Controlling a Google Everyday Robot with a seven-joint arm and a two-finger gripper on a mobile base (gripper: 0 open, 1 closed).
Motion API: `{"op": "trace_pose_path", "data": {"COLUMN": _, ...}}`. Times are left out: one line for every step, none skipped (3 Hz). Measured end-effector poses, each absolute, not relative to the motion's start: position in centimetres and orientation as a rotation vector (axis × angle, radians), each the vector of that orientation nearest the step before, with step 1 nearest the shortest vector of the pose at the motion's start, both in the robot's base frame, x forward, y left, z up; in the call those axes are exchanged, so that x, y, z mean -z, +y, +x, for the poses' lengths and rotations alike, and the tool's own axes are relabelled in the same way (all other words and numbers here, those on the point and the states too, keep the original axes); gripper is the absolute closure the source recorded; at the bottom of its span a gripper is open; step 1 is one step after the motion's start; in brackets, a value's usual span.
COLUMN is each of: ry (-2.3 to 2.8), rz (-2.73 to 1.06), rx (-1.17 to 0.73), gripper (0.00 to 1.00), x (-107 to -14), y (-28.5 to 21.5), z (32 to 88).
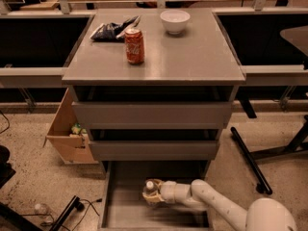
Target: Pick blue plastic bottle from bottom drawer and place on counter
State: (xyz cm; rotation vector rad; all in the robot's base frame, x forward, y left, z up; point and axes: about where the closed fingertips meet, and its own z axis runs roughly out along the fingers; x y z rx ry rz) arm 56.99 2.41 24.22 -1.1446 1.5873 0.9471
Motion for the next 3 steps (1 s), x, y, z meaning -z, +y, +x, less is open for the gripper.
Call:
{"op": "trace_pose_path", "data": {"ry": 1.573, "rz": -1.073, "rx": -0.790, "gripper": 1.00, "x": -33.1, "y": -1.2, "z": 59.4}}
{"op": "trace_pose_path", "data": {"ry": 1.625, "rz": -0.941, "rx": -0.633, "gripper": 1.00, "x": -42.9, "y": -7.3, "z": 60.2}}
{"op": "trace_pose_path", "data": {"ry": 1.720, "rz": -0.810, "rx": -0.560, "gripper": 1.00, "x": -50.7, "y": -10.8, "z": 58.2}}
